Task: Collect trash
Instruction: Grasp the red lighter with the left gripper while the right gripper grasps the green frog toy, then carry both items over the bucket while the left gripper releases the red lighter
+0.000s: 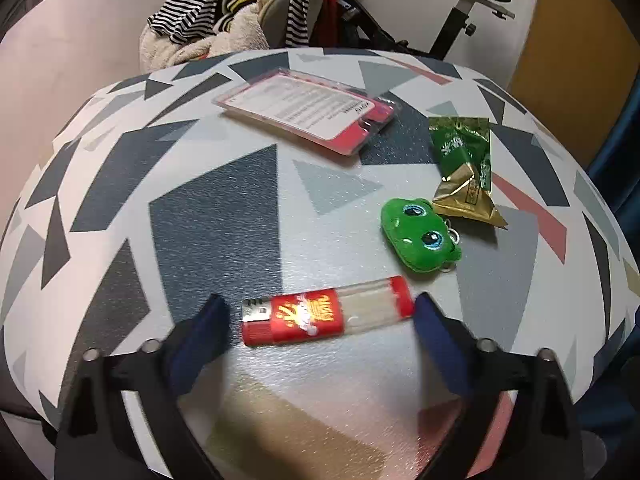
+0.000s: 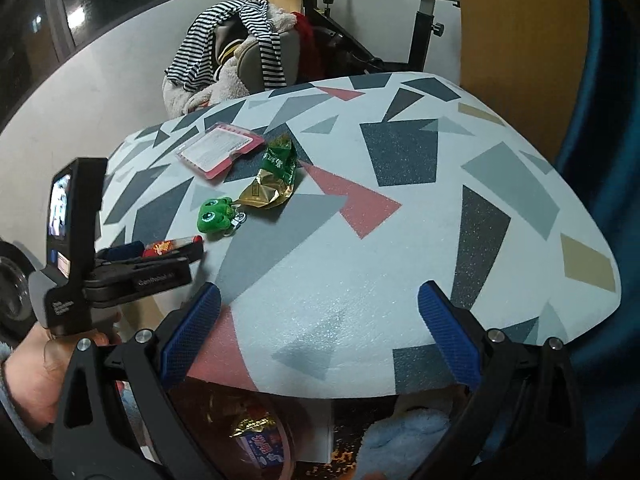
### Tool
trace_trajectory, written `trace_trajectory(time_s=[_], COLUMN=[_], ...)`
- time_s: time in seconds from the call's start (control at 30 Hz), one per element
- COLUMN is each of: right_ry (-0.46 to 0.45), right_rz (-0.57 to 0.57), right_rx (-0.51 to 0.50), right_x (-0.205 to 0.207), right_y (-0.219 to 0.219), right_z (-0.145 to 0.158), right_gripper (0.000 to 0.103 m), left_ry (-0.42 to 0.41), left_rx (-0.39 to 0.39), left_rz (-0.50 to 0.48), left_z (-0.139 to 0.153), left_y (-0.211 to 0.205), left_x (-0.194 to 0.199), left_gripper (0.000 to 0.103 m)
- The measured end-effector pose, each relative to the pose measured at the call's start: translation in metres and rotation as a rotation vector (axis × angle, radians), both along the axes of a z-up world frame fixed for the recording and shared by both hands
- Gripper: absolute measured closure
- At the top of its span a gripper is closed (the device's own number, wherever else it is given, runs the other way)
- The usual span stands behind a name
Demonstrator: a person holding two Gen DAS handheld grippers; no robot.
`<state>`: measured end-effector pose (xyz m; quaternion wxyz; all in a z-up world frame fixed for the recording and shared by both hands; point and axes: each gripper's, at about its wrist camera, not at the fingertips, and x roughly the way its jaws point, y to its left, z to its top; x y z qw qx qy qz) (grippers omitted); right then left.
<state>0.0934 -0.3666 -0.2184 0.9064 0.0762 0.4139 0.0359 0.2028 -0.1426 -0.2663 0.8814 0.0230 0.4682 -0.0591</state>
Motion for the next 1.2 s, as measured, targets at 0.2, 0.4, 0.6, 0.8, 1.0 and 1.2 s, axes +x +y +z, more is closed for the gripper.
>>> trace_trajectory(time_s=[0.2,0.4,0.6,0.8,1.0,1.2], right_ry=[-0.003,-0.014,-0.027,0.025,0.073,0.099], right_rz=[0.033,0.126,0.21,0.313,0.302,0.271], right_rx=[0.01,0.032,0.146,0.057,-0.043,-0.116], right_x=[0.002,0.016,0.049,0.089,0.114,0.128], right_y=[0.005,0.022,0.046,0.095,0.119,0.128], right_z=[0.0,0.0,0.002,-0.006,-0.016,-0.025], right_gripper=[0.006,0.006,0.023,0.046,0.058,0.058], left_ry=[0.007,-0.066,-0.123,-0.151,-0.175,-0.183], left_rx=[-0.116,-0.165,-0.213,-0.239,-0.241,-0.252], left_rz=[-0.012,-0.032,-0.034,0.016,0.043,0.061], left_z=[0.01,0.043,0.07,0.082,0.092,0.095], left_y=[0.017,0.044,0.083,0.125,0.153,0.166], left_x=[-0.006,-0.026,-0.05,-0.075,-0.092,-0.1], left_gripper=[0.021,0.021,0.021,0.021,0.021,0.021])
